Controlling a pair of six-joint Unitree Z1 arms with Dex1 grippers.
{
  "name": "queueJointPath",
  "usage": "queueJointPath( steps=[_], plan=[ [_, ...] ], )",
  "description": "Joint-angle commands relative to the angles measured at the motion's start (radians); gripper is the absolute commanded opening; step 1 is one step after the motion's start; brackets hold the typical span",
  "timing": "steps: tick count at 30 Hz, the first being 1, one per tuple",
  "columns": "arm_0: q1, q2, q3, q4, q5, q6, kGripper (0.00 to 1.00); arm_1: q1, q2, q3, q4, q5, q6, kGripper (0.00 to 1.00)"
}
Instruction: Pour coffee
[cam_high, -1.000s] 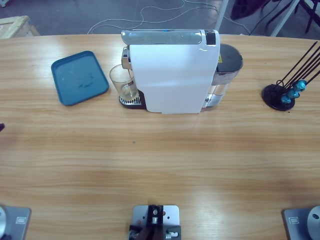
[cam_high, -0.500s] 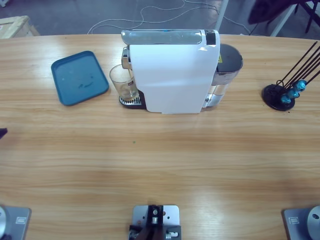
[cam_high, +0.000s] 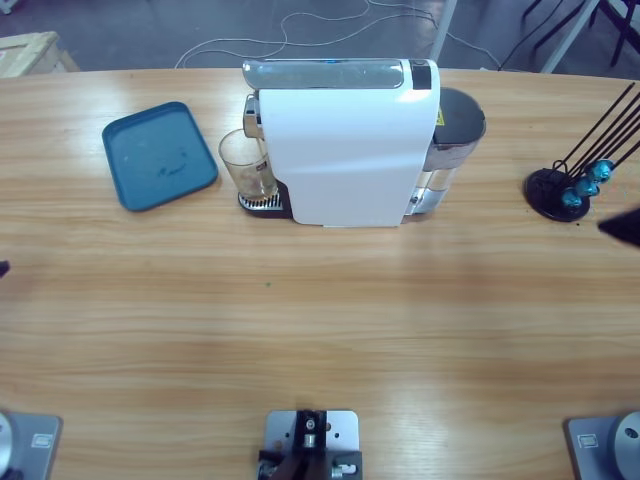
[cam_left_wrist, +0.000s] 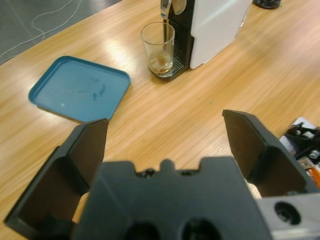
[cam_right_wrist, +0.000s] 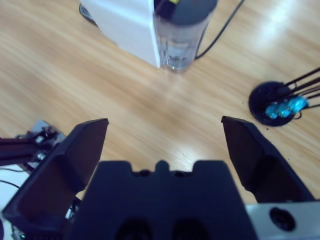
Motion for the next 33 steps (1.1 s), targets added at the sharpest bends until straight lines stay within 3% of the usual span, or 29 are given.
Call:
queueJointPath(
  steps=[1,6,19,33],
  plan=[
    [-0.006,0.04,0.044,-0.024,-0.027,-0.011,0.987,0.008,-0.181,0.229,-0.116,0.037,-0.042,1.0],
    [-0.006,0.032,0.049,-0.031,-0.033,-0.01,0.987,0.008,-0.22,0.286,-0.179,0.058,-0.054,1.0],
    [-0.006,0.02,0.058,-0.043,-0.029,0.002,0.987,0.008,-0.156,0.265,-0.172,0.152,-0.127,1.0],
    [-0.006,-0.005,0.07,-0.055,0.0,-0.007,0.987,0.009,-0.115,0.253,-0.165,0.154,-0.128,1.0]
  ],
)
